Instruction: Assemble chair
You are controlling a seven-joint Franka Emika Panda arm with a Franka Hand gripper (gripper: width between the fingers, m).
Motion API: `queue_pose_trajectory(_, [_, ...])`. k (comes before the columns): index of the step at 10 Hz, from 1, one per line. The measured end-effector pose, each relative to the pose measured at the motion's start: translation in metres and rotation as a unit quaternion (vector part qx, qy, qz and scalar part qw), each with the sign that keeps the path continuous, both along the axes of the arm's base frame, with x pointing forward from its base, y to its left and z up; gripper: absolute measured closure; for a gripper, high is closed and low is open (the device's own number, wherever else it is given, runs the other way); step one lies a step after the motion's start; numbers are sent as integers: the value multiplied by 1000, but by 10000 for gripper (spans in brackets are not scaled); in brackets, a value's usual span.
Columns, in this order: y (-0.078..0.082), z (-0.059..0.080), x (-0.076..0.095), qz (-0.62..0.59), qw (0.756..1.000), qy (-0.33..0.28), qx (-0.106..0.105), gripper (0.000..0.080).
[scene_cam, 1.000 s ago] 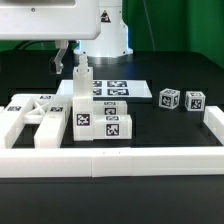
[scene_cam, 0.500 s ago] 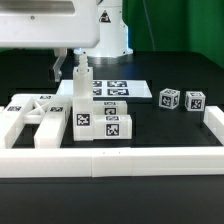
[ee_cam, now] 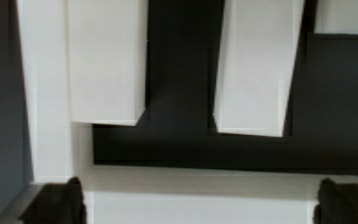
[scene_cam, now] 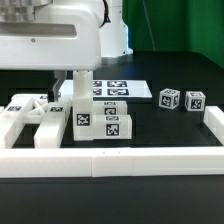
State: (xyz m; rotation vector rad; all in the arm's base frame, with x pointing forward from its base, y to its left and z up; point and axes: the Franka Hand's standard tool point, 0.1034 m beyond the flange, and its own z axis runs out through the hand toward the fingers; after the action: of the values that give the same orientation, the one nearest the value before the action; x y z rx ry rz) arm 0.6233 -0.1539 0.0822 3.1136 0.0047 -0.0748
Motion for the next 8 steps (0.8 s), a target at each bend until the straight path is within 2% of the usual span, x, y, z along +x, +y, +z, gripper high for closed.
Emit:
queue_pose_trajectory(3, [0, -2, -1, -6, 1000, 0, -1, 150])
queue_pose_trajectory(5, [17, -17, -2, -22, 1000, 7, 4, 150])
queue_pose_trajectory(8, [24, -22, -3, -78, 997, 11, 13, 150])
